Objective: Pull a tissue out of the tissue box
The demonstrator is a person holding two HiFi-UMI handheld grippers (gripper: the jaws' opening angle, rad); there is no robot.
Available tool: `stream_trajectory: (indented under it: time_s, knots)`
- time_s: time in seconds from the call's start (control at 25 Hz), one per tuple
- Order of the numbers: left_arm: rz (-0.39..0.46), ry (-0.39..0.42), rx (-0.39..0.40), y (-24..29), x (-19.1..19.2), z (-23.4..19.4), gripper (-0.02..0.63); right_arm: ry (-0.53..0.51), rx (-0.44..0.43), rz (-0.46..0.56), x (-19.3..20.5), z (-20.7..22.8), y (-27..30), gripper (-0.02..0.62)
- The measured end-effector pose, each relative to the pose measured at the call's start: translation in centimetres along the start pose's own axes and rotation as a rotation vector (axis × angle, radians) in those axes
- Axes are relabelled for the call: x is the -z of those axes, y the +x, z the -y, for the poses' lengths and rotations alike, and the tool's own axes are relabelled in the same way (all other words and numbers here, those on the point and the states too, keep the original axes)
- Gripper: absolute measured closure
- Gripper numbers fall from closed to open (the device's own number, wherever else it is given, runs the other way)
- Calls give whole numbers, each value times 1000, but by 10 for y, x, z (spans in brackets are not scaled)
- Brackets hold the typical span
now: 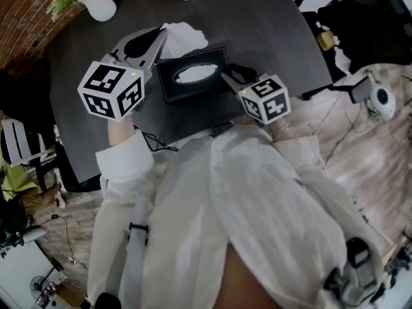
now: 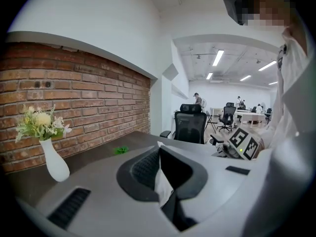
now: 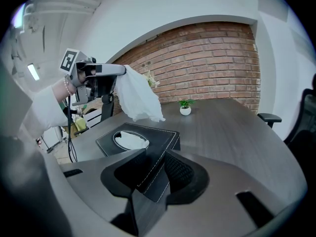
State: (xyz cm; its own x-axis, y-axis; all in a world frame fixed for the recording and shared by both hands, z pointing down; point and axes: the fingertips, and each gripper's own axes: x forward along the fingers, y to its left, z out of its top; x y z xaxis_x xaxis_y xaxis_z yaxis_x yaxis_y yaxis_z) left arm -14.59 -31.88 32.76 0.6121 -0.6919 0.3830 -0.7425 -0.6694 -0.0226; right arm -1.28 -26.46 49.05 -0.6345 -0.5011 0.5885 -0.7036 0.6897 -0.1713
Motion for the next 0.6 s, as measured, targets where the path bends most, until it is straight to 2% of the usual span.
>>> stream_trajectory:
  time_s: [0.16, 0.28, 0.44, 0.6]
  knots:
    - [19, -18, -9, -4, -2, -1, 601, -30, 23, -9, -7, 2, -2, 481]
    - [47, -36, -29, -8, -4, -2, 601, -41, 28, 29, -21, 4, -6, 485]
    - [99, -53, -82, -17, -12, -5, 601, -22, -9, 110, -46, 3, -11, 494]
    - [185, -91, -125, -31, -27, -11, 601, 12, -70, 237, -89, -1, -21, 515]
